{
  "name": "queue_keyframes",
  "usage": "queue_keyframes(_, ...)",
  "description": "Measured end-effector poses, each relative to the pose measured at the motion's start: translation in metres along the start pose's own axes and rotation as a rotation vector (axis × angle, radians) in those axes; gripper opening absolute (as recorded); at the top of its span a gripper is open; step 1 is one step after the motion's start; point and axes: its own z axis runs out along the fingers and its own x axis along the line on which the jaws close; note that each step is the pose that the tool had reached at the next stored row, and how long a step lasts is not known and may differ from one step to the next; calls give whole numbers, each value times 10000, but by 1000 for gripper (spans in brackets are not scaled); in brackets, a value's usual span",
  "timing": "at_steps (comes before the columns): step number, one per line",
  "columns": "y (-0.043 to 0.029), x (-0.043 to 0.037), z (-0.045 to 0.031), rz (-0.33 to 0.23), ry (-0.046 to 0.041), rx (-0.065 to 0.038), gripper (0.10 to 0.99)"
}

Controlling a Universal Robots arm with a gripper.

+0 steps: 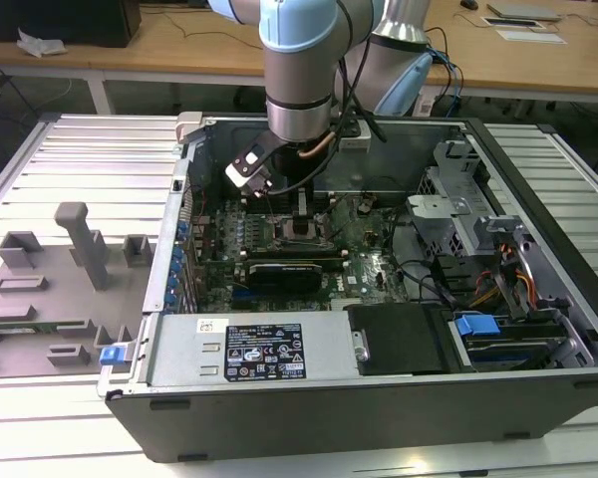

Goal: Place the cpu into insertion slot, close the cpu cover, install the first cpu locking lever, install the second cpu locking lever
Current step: 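Place the cpu into insertion slot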

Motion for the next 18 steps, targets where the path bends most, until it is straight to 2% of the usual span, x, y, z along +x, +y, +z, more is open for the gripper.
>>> queue_keyframes(11,1,2,-7,196,-11,-7,106)
queue_keyframes(15,6,1,-78,196,-17,-2,106)
queue_keyframes(16,11,2,-136,196,-18,-3,106)
queue_keyframes(18,16,2,-196,195,-17,-5,106)
